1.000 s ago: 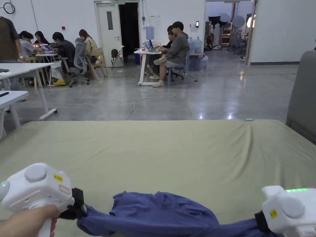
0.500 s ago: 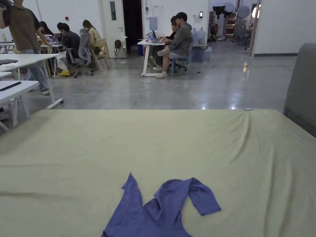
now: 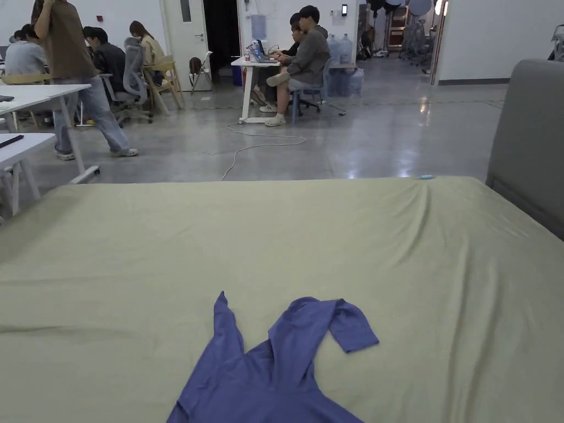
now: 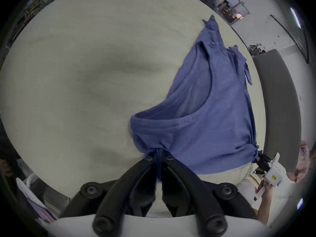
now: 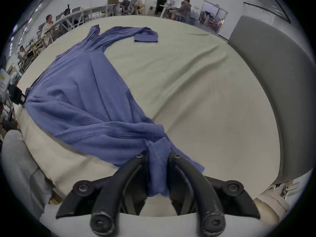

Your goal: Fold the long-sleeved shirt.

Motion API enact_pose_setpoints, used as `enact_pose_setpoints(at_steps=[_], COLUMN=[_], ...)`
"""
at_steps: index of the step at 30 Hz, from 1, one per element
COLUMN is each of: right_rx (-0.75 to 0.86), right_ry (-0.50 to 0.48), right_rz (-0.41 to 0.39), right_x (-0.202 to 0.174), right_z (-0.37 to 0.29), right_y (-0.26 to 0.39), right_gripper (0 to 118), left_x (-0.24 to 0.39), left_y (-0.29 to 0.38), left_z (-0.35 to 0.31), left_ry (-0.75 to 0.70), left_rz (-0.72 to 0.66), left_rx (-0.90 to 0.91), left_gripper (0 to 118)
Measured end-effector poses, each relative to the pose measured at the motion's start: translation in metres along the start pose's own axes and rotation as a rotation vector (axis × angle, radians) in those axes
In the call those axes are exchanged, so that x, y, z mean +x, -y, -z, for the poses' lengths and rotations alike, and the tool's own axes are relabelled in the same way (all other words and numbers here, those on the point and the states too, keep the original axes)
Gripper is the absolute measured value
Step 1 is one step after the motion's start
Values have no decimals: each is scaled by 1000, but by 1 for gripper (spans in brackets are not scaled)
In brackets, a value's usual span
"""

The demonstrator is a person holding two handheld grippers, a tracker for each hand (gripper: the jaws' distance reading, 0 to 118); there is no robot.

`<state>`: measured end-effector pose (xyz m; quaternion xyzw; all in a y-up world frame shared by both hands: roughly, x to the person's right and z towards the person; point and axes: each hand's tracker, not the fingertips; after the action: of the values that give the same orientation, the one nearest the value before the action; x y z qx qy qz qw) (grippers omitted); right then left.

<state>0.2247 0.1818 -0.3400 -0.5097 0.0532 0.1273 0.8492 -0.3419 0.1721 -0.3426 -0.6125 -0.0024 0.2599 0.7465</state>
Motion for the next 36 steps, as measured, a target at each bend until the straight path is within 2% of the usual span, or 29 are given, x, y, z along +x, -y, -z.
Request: enact_pose_setpoints(at_steps=[1, 3, 4, 5, 6, 7, 9, 10, 13, 15, 16, 17, 18, 19, 21, 23, 25, 26, 28, 29, 30, 31, 33, 36], right_rx=[-1, -16, -20, -15, 16, 63, 136, 151, 161, 84, 32, 16, 7, -21, -16, -17, -15, -13, -8, -4, -2, -3, -12, -25], right_ry=[3, 53, 112, 126, 100, 55, -32, -60, -84, -86, -76, -77, -94, -130, -193, -191, -178, -171, -178, -191, -207, -217, -223, -211], right_rz=[8, 38, 72, 94, 138, 215, 339, 379, 416, 414, 397, 383, 372, 405, 409, 408, 389, 383, 387, 393, 407, 430, 457, 481], right_x=[3, 11, 20, 28, 39, 51, 68, 74, 71, 58, 49, 42, 34, 29, 24, 19, 15, 14, 14, 15, 15, 16, 20, 26], right_z=[0, 1, 0, -6, -19, -37, -68, -84, -107, -105, -101, -97, -90, -84, -78, -77, -73, -75, -70, -68, -69, -66, -60, -55], right_y=[-2, -8, -12, -16, -20, -25, -31, -35, -33, -29, -25, -21, -17, -10, -8, -13, -19, -24, -30, -31, -34, -35, -35, -36], right_gripper=[32, 76, 91, 94, 94, 94, 94, 94, 93, 93, 85, 54, 11, 0, 0, 0, 0, 0, 0, 0, 0, 0, 0, 0], left_x=[1, 7, 12, 16, 21, 29, 40, 46, 66, 82, 89, 95, 101, 104, 118, 138, 178, 194, 241, 257, 278, 296, 321, 335], left_y=[-2, -2, -4, -5, -3, 2, 10, 15, 30, 49, 59, 65, 70, 71, 58, 26, -14, -30, -80, -101, -122, -144, -178, -219], left_z=[-1, -6, -14, -26, -46, -68, -101, -112, -116, -103, -94, -85, -73, -61, -51, -47, -39, -34, -11, 4, 13, 29, 63, 120], left_ry=[-4, -11, -14, 1, 42, 121, 234, 241, 188, 107, 57, 20, -2, -2, 72, 111, 148, 134, 92, 84, 106, 35, -46, -176], left_rz=[-2, 16, 39, 50, 44, 39, 43, 54, 122, 188, 239, 283, 316, 317, 303, 272, 348, 376, 429, 454, 506, 471, 526, 534], left_rx=[6, 2, -9, -3, 41, 121, 265, 299, 242, 218, 217, 197, 166, 135, 124, 183, 230, 253, 293, 274, 359, 318, 296, 224], left_gripper=[0, 4, 19, 66, 99, 116, 118, 118, 118, 116, 104, 58, 11, 0, 0, 0, 0, 15, 104, 118, 117, 117, 117, 117])
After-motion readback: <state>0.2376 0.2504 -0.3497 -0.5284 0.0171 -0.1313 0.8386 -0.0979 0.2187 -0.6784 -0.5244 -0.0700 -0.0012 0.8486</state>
